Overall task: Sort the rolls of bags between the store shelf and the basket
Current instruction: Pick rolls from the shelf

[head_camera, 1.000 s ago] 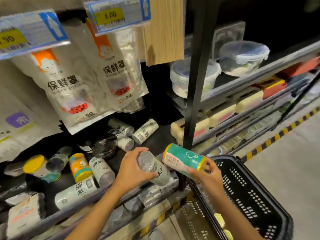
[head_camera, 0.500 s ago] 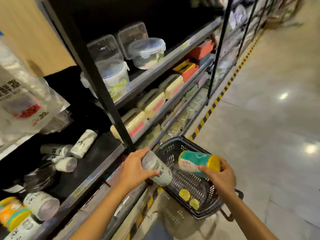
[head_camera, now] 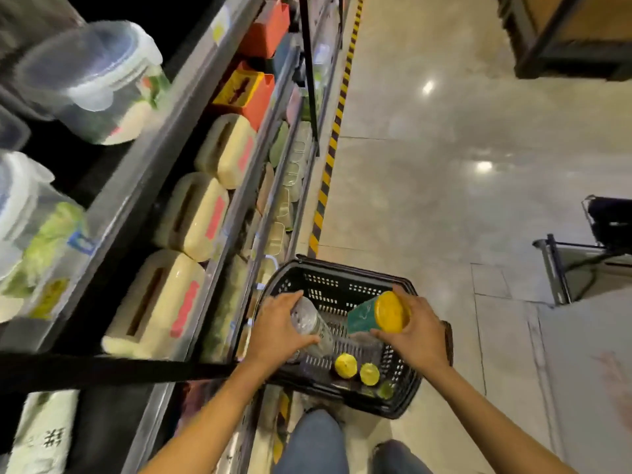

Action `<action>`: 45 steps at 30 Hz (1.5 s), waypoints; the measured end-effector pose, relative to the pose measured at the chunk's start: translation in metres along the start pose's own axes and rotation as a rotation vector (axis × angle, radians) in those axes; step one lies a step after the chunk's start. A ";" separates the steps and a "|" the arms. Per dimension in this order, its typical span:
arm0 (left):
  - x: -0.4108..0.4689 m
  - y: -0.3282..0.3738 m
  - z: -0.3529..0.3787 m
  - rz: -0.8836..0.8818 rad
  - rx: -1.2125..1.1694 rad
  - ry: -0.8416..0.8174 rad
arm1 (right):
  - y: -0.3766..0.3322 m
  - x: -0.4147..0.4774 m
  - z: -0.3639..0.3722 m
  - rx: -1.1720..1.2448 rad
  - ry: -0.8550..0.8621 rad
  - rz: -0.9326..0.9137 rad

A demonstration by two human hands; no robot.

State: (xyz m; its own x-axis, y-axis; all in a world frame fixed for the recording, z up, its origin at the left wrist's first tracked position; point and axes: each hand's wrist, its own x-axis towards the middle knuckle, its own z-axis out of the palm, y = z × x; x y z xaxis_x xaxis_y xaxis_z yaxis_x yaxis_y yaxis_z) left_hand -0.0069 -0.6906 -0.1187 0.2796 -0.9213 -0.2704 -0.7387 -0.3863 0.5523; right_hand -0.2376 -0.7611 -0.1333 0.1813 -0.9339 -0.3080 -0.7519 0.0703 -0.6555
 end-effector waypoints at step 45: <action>0.173 -0.315 0.392 0.128 0.228 -0.543 | 0.277 0.187 0.409 -0.301 -0.161 0.263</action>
State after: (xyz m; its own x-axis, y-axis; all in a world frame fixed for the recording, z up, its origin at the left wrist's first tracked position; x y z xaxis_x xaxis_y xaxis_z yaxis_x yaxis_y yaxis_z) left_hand 0.0335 -0.7101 -0.6490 -0.1290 -0.7819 -0.6099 -0.8756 -0.1990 0.4402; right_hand -0.1524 -0.7727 -0.6540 0.0369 -0.8296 -0.5572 -0.9329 0.1713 -0.3168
